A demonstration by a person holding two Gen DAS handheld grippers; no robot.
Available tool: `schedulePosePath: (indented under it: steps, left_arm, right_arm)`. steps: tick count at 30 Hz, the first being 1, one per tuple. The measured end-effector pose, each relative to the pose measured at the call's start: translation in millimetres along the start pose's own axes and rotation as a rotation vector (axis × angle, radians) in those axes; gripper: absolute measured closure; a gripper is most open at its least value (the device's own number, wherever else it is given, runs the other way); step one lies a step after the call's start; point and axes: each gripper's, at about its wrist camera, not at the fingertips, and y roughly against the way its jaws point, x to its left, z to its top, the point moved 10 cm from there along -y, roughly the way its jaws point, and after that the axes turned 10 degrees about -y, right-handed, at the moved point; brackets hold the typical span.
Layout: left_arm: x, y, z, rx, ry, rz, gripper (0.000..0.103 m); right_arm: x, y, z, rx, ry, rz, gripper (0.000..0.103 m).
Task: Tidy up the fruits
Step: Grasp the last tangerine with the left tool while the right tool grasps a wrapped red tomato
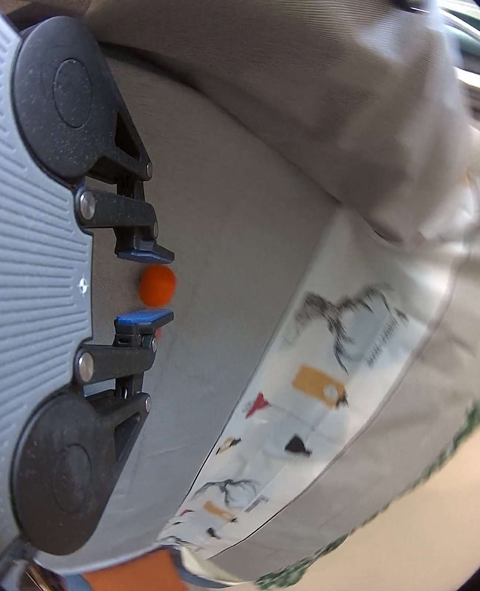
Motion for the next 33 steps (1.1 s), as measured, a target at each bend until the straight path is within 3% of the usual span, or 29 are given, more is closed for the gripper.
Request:
schedulePosePath:
  steps: [2,5,9,13,22,25,26,33]
  left_arm:
    - [6.2,-7.5,-0.4,0.023,0.032,0.006,0.064]
    - [0.1,-14.0,0.2,0.021,-0.015,0.024,0.046]
    - [-13.9,-30.0,0.1,0.016,-0.104,0.056,0.037]
    - [-20.9,-46.7,-4.0,0.008,-0.147,0.071,0.034]
    - [-31.9,-72.9,-11.8,0.036,-0.231,0.066,0.036]
    - [-33.2,-78.7,-14.2,0.049,-0.263,0.082,0.054]
    - [-32.3,-80.1,-15.0,0.057,-0.269,0.089,0.064]
    - [-12.9,-62.9,-1.4,-0.028,-0.187,0.144,0.065]
  right_arm:
    - [5.1,-2.1,-0.2,0.002,0.003,0.015,0.064]
    - [13.7,-5.4,-0.1,0.005,0.01,0.039,0.064]
    - [24.2,-10.3,-1.0,0.015,0.023,0.064,0.064]
    - [33.0,-13.8,-1.5,0.027,0.024,0.087,0.064]
    - [61.7,-23.2,8.6,0.02,0.006,0.146,0.064]
    - [70.3,-30.7,9.5,0.027,0.005,0.155,0.063]
    - [73.2,-34.4,10.1,0.03,0.004,0.157,0.063]
    - [95.5,-62.7,15.8,0.046,0.001,0.162,0.063]
